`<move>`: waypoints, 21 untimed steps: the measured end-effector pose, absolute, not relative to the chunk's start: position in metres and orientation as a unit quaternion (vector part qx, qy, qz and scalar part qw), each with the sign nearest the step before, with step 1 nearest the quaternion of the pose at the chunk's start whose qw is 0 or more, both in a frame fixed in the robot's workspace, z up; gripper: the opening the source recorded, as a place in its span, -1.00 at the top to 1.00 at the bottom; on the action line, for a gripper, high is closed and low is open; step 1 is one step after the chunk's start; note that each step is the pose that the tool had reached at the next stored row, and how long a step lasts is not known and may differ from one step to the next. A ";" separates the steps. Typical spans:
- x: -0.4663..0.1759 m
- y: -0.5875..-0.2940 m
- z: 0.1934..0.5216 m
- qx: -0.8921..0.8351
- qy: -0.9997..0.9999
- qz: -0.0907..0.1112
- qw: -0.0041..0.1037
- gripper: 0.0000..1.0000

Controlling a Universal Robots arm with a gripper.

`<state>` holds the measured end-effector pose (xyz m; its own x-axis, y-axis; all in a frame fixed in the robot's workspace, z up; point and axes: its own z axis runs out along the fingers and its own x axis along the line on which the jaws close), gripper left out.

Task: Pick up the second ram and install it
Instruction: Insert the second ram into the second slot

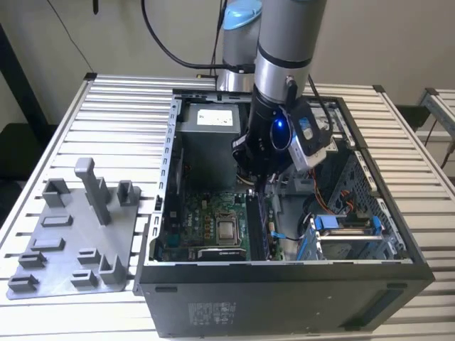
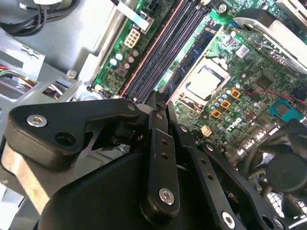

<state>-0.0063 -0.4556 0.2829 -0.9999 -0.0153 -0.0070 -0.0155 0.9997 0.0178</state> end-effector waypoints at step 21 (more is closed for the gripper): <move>-0.008 -0.465 0.260 0.001 1.000 0.025 0.004 0.72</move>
